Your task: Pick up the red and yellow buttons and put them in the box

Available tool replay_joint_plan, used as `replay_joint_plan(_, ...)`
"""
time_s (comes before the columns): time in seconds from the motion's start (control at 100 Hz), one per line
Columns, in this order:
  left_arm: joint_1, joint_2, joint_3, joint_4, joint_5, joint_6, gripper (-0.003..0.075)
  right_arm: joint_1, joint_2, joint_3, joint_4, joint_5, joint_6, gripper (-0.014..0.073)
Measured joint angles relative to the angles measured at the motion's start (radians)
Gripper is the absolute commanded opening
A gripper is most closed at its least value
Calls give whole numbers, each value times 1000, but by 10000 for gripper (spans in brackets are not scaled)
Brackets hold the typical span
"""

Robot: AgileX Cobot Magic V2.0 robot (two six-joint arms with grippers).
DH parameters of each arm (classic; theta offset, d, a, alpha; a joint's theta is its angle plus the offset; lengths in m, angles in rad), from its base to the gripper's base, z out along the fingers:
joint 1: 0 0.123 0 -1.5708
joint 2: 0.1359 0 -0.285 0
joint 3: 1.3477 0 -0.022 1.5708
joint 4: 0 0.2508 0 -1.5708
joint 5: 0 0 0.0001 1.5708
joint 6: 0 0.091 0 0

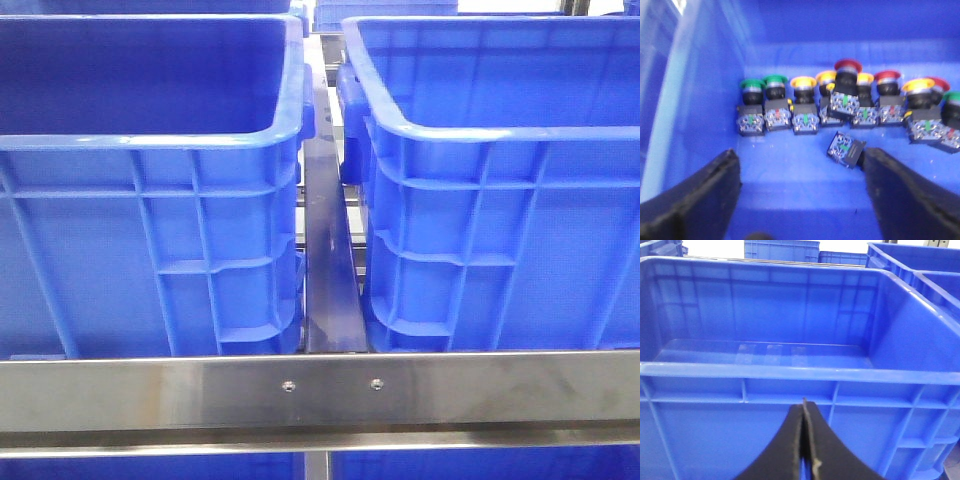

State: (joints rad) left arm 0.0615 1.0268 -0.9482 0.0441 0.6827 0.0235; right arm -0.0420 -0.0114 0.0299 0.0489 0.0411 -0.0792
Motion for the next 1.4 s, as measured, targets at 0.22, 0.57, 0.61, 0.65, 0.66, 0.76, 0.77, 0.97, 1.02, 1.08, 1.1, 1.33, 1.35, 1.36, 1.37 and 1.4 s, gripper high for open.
replay_joint_plan(0.22, 0, 118, -74, -31, 62, 0, 536, 0, 0, 0, 0, 0, 0, -69)
replay_joint_plan(0.57, -85, 378, -323, -51, 253, 0, 536, 0, 0, 0, 0, 0, 0, -69)
replay_joint_plan(0.61, -97, 410, -353, -44, 261, 0, 536, 0, 0, 0, 0, 0, 0, -69)
replay_joint_plan(0.65, -110, 435, -382, -38, 266, 0, 536, 0, 0, 0, 0, 0, 0, -69)
replay_joint_plan(0.66, -112, 446, -387, -35, 266, 0, 536, 0, 0, 0, 0, 0, 0, -69)
replay_joint_plan(0.76, -145, 515, -450, -1, 280, 0, 536, 0, 0, 0, 0, 0, 0, -69)
replay_joint_plan(0.77, -147, 520, -459, 4, 280, 0, 536, 0, 0, 0, 0, 0, 0, -69)
replay_joint_plan(0.97, -192, 648, -554, 56, 301, 15, 536, 0, 0, 0, 0, 0, 0, -69)
replay_joint_plan(1.02, -196, 675, -572, 68, 301, 19, 536, 0, 0, 0, 0, 0, 0, -69)
replay_joint_plan(1.08, -198, 707, -587, 77, 305, 23, 536, 0, 0, 0, 0, 0, 0, -69)
replay_joint_plan(1.1, -198, 717, -594, 82, 308, 23, 536, 0, 0, 0, 0, 0, 0, -69)
replay_joint_plan(1.33, -200, 805, -616, 129, 318, 24, 536, 0, 0, 0, 0, 0, 0, -69)
replay_joint_plan(1.35, -200, 810, -616, 131, 318, 24, 536, 0, 0, 0, 0, 0, 0, -69)
replay_joint_plan(1.36, -200, 815, -616, 130, 318, 24, 536, 0, 0, 0, 0, 0, 0, -69)
replay_joint_plan(1.37, -200, 817, -616, 132, 318, 24, 536, 0, 0, 0, 0, 0, 0, -69)
replay_joint_plan(1.4, -200, 827, -616, 132, 318, 24, 536, 0, 0, 0, 0, 0, 0, -69)
